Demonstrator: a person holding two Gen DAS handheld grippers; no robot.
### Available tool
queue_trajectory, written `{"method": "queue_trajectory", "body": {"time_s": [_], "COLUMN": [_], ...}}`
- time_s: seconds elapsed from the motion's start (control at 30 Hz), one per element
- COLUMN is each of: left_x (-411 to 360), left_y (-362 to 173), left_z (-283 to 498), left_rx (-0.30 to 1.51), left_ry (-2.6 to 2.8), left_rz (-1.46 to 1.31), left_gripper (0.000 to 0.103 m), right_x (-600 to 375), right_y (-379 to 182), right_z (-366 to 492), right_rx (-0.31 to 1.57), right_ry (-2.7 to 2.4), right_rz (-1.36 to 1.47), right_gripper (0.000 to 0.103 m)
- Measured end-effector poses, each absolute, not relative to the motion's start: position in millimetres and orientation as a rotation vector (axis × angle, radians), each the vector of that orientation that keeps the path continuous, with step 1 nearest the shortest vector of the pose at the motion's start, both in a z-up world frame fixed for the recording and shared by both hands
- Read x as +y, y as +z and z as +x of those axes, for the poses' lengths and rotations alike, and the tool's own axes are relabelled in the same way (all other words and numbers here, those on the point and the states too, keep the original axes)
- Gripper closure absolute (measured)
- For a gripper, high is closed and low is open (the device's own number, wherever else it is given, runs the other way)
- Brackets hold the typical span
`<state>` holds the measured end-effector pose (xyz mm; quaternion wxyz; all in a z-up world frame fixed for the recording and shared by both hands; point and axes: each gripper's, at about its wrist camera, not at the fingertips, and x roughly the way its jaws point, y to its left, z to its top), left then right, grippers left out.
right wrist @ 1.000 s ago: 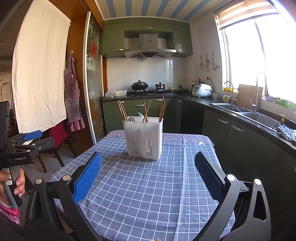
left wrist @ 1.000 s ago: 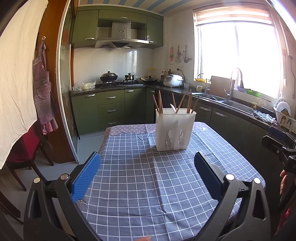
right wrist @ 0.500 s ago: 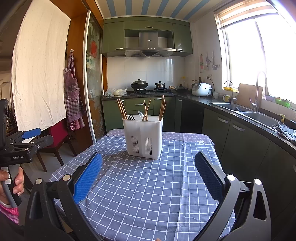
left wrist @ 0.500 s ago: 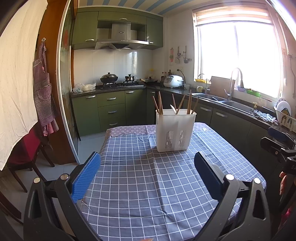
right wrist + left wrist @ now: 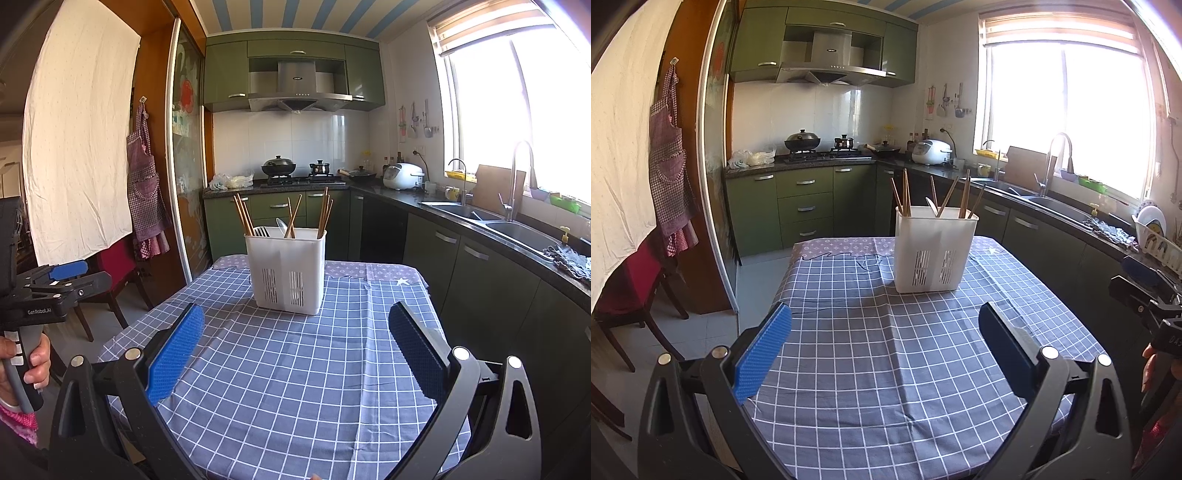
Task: Organize utensils
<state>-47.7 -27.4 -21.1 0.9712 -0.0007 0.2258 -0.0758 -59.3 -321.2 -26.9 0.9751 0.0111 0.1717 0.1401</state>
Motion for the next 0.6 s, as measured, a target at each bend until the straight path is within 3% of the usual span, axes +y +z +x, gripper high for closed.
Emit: {"method": "queue_trajectory", "body": {"time_s": [0.6], "left_x": [-22], "left_y": [-43], "left_z": [-15], "left_rx": [0.531], "left_ry": [-0.074], "left_rz": [0.035], "left_gripper": [0.007], "right_x": [-321], "right_y": [-42], "right_z": [-37], "right_rx": [0.406], "right_ry": [0.28], "right_rz": [0.03], "right_gripper": [0.004]}}
